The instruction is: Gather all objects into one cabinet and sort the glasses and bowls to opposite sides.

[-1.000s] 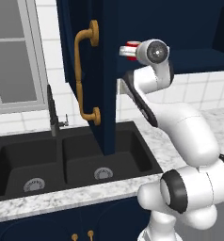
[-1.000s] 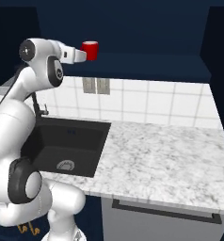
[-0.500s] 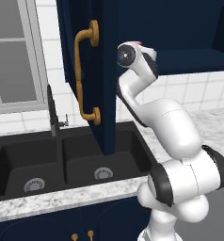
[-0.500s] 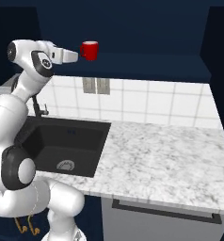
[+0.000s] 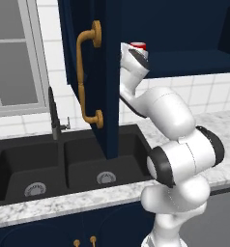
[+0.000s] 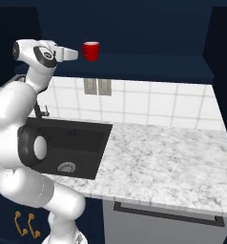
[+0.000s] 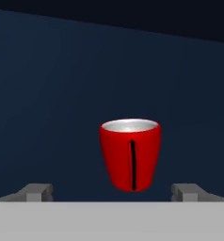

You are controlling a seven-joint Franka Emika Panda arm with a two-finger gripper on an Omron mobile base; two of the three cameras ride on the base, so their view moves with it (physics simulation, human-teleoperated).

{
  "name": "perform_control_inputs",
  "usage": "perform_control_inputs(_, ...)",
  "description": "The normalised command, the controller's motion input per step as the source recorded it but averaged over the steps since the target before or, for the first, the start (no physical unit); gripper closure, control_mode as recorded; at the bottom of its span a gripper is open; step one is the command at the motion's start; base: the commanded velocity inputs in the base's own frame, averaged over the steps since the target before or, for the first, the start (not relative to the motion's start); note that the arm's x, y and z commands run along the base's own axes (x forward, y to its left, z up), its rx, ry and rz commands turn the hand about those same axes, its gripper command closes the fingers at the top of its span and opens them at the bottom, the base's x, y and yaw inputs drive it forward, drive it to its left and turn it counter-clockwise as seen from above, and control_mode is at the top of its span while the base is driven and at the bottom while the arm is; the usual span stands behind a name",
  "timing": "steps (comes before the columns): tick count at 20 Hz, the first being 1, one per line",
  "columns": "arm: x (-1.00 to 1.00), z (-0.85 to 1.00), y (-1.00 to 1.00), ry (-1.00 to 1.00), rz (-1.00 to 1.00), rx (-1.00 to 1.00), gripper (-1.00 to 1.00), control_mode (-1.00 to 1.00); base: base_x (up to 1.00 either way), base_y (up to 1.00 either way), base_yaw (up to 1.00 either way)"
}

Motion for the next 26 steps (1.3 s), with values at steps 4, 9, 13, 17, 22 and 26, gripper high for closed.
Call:
perform_control_inputs(4,0.08,-0.01,-0.01,0.0,0.0,0.0,-1.0,-1.0,0.0,0.0,0.0)
perform_control_inputs(9,0.2,0.0,-0.14,0.03,-0.02,0.0,-1.0,-1.0,0.0,0.0,0.0)
perform_control_inputs(13,0.34,0.0,-0.07,0.07,-0.01,0.0,-1.0,-1.0,0.0,0.0,0.0)
perform_control_inputs(17,0.14,0.0,-0.17,0.05,0.0,0.0,-1.0,-1.0,0.0,0.0,0.0)
perform_control_inputs(22,0.03,0.0,-0.19,0.07,0.0,0.0,-1.0,-1.0,0.0,0.0,0.0)
perform_control_inputs(26,0.07,-0.05,-0.05,0.08,0.0,0.0,-1.0,-1.0,0.0,0.0,0.0)
